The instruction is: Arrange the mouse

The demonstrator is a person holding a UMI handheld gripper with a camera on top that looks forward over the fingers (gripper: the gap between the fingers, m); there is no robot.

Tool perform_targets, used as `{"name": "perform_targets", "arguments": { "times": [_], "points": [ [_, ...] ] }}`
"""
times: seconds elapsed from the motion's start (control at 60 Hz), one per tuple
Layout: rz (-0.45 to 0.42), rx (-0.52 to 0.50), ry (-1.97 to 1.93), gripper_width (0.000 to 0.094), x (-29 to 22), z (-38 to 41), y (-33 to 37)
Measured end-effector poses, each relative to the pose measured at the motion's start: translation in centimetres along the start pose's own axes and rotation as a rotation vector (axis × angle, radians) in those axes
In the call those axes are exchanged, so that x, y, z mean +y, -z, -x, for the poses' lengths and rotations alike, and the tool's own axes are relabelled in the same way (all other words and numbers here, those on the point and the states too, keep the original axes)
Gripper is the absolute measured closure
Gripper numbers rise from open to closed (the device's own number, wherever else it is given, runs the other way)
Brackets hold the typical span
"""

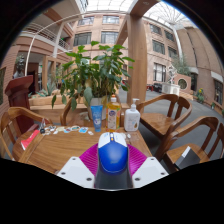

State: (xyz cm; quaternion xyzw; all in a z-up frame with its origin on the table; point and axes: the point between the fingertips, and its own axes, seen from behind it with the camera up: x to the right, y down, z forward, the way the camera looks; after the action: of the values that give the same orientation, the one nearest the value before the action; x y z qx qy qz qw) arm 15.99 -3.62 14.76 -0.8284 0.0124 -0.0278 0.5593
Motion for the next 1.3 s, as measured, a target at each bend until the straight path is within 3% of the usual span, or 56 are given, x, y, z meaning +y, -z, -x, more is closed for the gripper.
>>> {"name": "perform_targets", "arguments": {
  "times": [0.15,0.383,0.45,0.55,0.583,0.917,1.3],
  "points": [
    [0.189,0.056,-0.014,0.0566,10.4,-4.2,-2.8],
    [0.296,0.048,-0.046,0.0427,15.3,-5.3,-4.1],
    [0.282,0.047,-0.039,0.0373,15.1,-5.5,-3.9],
    [0.269,0.058,-0.014,0.0111,14.0,-5.7,-2.5],
    [0.253,0.056,-0.011,0.0068,13.3,-5.6,-1.7],
    [0.132,0.085,0.012,0.0081,6.5,-4.9,11.7],
    [0.099,0.067,0.034,0.0084,7.1,-4.0,22.4]
  ]
}}
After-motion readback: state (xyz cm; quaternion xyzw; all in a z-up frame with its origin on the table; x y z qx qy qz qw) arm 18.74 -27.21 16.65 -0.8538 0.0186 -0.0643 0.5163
